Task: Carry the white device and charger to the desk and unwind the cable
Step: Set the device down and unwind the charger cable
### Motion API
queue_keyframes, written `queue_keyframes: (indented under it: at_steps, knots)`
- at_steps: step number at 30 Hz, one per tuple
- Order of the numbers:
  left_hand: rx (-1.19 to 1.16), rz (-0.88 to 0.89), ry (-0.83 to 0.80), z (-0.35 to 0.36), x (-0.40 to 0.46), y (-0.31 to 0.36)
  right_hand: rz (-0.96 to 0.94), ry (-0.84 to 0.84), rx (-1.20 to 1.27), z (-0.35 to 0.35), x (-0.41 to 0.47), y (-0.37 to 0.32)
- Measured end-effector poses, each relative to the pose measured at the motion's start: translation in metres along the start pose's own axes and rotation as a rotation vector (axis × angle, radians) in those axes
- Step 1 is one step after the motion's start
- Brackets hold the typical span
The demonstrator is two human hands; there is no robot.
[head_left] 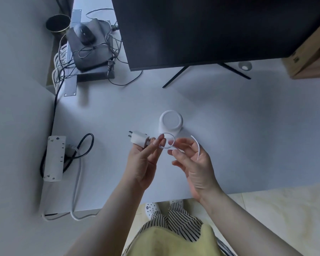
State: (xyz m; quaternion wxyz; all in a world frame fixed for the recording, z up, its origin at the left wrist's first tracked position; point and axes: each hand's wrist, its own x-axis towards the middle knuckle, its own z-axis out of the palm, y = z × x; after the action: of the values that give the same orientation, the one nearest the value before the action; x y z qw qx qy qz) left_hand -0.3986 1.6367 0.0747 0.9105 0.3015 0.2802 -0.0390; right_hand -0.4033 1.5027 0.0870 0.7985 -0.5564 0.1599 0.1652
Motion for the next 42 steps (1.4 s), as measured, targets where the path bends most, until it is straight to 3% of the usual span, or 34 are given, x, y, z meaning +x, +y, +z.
queue_keyframes:
  at_steps: [7, 18, 22, 30, 36, 42]
  knots:
    - [0.213, 0.019, -0.079, -0.008, 0.005, 0.006, 0.038, 0.017, -0.082, 0.000, 0.005, 0.000]
    - [0.250, -0.041, -0.160, -0.020, 0.000, 0.009, 0.051, 0.101, -0.167, 0.004, 0.009, 0.001]
    - [0.283, -0.026, -0.144, -0.021, -0.002, 0.008, 0.192, 0.085, -0.128, 0.003, 0.008, 0.000]
    - [0.351, 0.016, -0.132, -0.016, -0.003, 0.009, 0.479, -0.076, 0.186, -0.007, 0.003, -0.009]
    - [0.356, -0.004, -0.064, -0.021, -0.003, 0.018, 0.437, -0.192, 0.140, -0.018, 0.006, -0.013]
    - [0.363, -0.008, -0.154, -0.025, -0.005, 0.030, 0.493, -0.097, -0.119, -0.026, 0.009, -0.014]
